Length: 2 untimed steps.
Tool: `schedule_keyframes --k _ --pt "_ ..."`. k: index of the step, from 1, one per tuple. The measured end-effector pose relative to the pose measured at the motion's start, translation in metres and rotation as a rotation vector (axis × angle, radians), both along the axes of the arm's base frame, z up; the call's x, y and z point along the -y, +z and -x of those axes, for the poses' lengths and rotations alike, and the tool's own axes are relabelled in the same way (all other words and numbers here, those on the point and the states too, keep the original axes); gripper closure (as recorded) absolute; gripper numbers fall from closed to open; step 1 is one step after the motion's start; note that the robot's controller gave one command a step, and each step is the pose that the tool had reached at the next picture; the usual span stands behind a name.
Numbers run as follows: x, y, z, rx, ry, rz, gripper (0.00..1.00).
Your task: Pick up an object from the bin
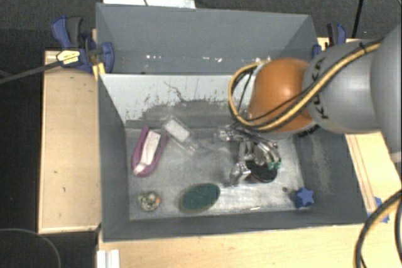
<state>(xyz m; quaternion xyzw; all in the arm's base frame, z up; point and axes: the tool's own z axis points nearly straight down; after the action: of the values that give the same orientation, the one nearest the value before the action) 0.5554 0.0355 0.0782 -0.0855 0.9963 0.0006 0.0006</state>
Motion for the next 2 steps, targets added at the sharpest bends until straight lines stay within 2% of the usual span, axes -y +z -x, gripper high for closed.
schedule_keyframes --k 1,2 --pt "0.087 0.035 0.059 0.0 0.253 0.004 0.0" --pt "0.129 0.024 -0.002 0.006 0.145 0.003 0.0"
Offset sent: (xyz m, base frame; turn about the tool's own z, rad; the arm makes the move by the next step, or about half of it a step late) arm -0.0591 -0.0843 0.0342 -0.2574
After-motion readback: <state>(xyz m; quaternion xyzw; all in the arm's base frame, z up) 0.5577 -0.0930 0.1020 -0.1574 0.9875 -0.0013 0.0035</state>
